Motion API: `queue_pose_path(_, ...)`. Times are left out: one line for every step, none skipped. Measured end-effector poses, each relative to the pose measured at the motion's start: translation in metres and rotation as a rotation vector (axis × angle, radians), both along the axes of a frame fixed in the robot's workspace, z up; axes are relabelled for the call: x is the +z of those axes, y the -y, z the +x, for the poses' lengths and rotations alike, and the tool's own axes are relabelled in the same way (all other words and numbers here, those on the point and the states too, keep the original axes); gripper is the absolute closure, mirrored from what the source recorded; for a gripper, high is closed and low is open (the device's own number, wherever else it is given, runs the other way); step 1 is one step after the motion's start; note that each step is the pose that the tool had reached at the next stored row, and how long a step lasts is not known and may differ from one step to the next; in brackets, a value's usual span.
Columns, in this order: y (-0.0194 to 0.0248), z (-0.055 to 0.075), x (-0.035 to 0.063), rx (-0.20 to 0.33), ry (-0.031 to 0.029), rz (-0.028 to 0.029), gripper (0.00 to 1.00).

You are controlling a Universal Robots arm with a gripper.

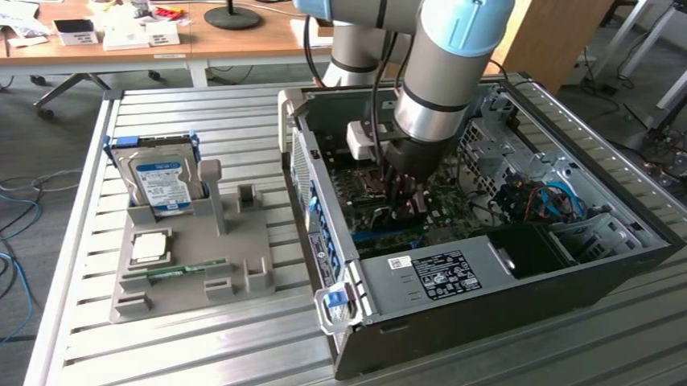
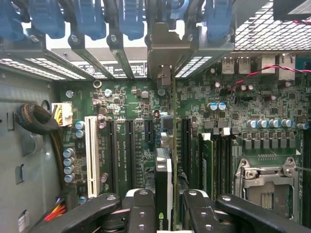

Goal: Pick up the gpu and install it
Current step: 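Insert the gpu into the slot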

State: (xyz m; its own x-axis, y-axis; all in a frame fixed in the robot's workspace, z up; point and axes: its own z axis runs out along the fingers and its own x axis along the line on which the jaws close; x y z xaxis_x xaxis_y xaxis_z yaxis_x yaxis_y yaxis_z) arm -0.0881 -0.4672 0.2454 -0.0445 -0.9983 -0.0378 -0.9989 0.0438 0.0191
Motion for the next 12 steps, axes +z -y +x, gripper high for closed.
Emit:
queue_pose_path(0.0001, -0.0001, -0.0009, 0.0, -0.0003, -0.0004, 0.73)
queue_pose_path(0.0, 0.0, -0.002, 0.0, 0.0002, 0.0005, 0.73)
queue_pose_path(-0.0001, 0.0, -0.0027, 0.0, 0.0005, 0.001, 0.73)
queue_pose_path(-0.0002, 0.0, -0.0028, 0.0, 0.0005, 0.001, 0.73)
queue_pose_path(-0.0001, 0.0, -0.0028, 0.0, 0.0005, 0.001, 0.73)
queue_pose_path(-0.0001, 0.0, -0.0029, 0.0, 0.0006, 0.0011, 0.73)
queue_pose_path(-0.0001, 0.0, -0.003, 0.0, 0.0007, 0.0012, 0.73)
queue_pose_path(-0.0001, 0.0, -0.003, 0.0, 0.0007, 0.0012, 0.73)
queue_pose_path(-0.0001, 0.0, -0.003, 0.0, 0.0006, 0.0013, 0.73)
queue_pose_path(-0.0001, 0.0, -0.003, 0.0, 0.0007, 0.0014, 0.73)
queue_pose_path(-0.0001, 0.0, -0.003, 0.0, 0.0007, 0.0014, 0.73)
queue_pose_path(-0.0001, 0.0, -0.003, 0.0, 0.0007, 0.0014, 0.73)
